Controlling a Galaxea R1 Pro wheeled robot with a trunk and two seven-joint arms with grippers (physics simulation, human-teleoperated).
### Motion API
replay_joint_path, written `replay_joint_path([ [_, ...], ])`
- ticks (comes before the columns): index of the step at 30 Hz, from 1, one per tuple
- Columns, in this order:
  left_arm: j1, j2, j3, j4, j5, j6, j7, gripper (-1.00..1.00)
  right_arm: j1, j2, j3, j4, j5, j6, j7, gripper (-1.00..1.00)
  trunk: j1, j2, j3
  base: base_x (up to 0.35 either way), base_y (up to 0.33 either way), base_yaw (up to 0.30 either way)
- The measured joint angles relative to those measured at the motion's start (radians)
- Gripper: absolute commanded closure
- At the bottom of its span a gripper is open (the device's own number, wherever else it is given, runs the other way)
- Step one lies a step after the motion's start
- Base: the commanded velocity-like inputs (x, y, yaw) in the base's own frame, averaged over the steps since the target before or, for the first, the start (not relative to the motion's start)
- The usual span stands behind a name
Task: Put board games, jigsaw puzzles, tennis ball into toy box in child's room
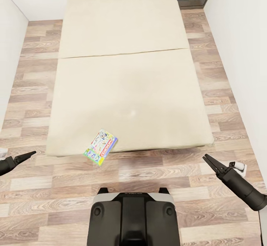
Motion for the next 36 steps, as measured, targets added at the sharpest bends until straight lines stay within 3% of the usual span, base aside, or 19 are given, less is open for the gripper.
replay_joint_path([
  [10,0.000,-0.003,0.000,0.000,-0.001,0.001,0.000,-1.00,0.000,-0.001,0.017,0.000,0.000,0.000,-0.001,-1.00,0.000,0.000,0.016,0.000,0.000,0.000],
  [36,0.000,-0.011,-0.001,0.000,-0.001,0.001,0.001,-1.00,0.000,-0.001,0.018,0.000,0.000,-0.001,-0.002,-1.00,0.000,0.000,0.059,0.000,0.000,0.000],
])
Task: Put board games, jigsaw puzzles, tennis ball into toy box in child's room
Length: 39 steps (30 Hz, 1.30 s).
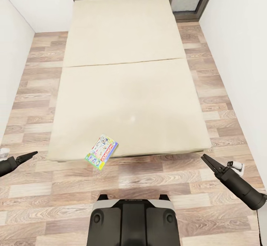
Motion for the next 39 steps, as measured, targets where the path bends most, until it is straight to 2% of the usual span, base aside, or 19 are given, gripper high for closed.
replay_joint_path([
  [13,0.000,-0.010,0.000,0.000,-0.001,0.000,0.002,-1.00,0.000,0.000,0.000,0.000,0.000,0.000,-0.001,-1.00,0.000,0.000,0.021,0.000,0.000,0.000],
  [39,0.000,-0.013,0.000,0.000,-0.001,0.000,0.002,-1.00,0.000,0.001,0.000,0.000,0.000,-0.001,-0.002,-1.00,0.000,0.000,0.064,0.000,0.000,0.000],
])
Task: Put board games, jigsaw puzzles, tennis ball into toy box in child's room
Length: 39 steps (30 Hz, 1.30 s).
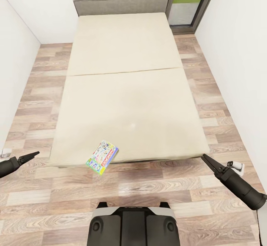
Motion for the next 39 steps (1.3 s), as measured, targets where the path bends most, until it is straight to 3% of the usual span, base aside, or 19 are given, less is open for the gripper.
replay_joint_path([
  [39,0.000,-0.009,-0.001,0.000,-0.002,0.000,0.002,-1.00,0.000,0.000,0.007,0.000,0.000,0.000,-0.026,-1.00,0.000,0.000,0.064,0.000,0.000,0.000],
])
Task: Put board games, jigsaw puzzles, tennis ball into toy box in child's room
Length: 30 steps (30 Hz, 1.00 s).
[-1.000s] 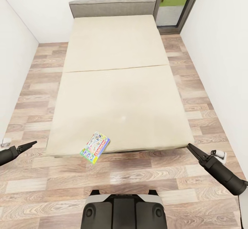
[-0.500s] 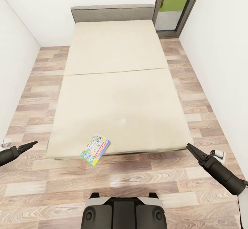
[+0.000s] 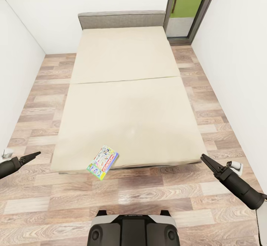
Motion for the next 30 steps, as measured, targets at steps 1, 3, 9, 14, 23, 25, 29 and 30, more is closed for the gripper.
replay_joint_path([
  [1,0.000,0.000,0.000,0.000,0.000,0.000,0.000,-1.00,0.000,0.000,0.000,0.000,0.000,0.000,0.000,-1.00,0.000,0.000,0.002,0.000,0.000,0.000],
  [3,0.000,-0.001,0.000,0.000,0.000,0.000,0.000,-1.00,0.000,0.000,0.000,0.000,0.000,0.000,0.000,-1.00,0.000,0.000,0.005,0.000,0.000,0.000],
  [9,0.000,-0.002,0.000,0.000,0.000,0.000,0.000,-1.00,0.000,0.000,0.000,0.000,0.000,0.000,0.000,-1.00,0.000,0.000,0.015,0.000,0.000,0.000],
  [14,0.000,-0.002,-0.001,0.000,0.000,0.000,0.000,-1.00,0.000,0.000,0.000,0.000,0.000,0.001,0.000,-1.00,0.000,0.000,0.023,0.000,0.000,0.000],
  [23,0.000,-0.002,0.000,0.000,0.000,0.000,0.000,-1.00,0.000,-0.001,0.000,0.000,0.000,0.001,0.000,-1.00,0.000,0.000,0.038,0.000,0.000,0.000],
  [25,0.000,-0.002,0.000,0.000,0.000,0.000,0.000,-1.00,0.000,-0.001,0.000,0.000,0.000,0.001,0.000,-1.00,0.000,0.000,0.041,0.000,0.000,0.000],
  [29,0.000,-0.002,-0.001,0.000,0.000,0.000,0.000,-1.00,0.000,-0.001,-0.001,0.000,0.000,0.001,0.000,-1.00,0.000,0.000,0.048,0.000,0.000,0.000],
  [30,0.000,-0.002,-0.001,0.000,0.000,0.000,0.000,-1.00,0.000,-0.001,-0.001,0.000,0.000,0.001,0.000,-1.00,0.000,0.000,0.049,0.000,0.000,0.000],
])
